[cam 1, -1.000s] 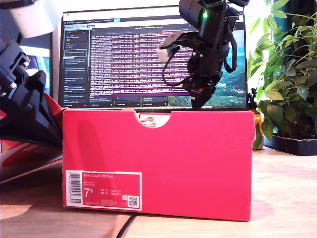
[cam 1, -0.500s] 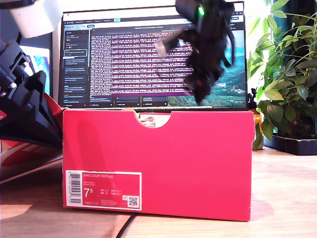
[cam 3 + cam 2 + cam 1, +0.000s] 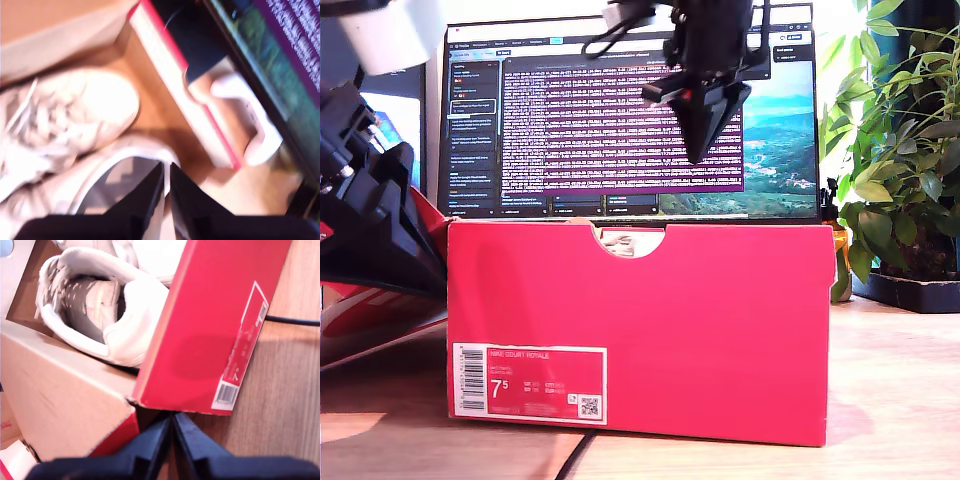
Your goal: Pack the white shoes by picking the first shoe and placing it inside the red shoebox, left side, then picking and rotating the second shoe and placing it in the shoebox
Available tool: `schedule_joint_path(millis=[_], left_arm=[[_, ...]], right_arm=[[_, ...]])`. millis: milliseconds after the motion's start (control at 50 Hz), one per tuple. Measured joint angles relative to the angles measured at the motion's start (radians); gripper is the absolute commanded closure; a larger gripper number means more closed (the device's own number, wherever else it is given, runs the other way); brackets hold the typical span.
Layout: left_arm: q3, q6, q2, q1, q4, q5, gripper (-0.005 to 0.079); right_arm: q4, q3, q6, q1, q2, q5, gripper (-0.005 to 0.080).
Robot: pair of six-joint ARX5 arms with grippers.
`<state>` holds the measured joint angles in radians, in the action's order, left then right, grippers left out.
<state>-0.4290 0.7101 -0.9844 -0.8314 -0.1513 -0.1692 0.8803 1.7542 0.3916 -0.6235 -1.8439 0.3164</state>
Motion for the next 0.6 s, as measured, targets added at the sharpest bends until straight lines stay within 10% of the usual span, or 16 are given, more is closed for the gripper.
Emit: schedule_joint_path(millis=[600], left_arm=[[0.0,-0.024,0.034,0.001,-0.179,0.003,0.0761]], right_arm=[[0.051,0.0,-0.038,0.051,0.01,-0.033,0.0765]])
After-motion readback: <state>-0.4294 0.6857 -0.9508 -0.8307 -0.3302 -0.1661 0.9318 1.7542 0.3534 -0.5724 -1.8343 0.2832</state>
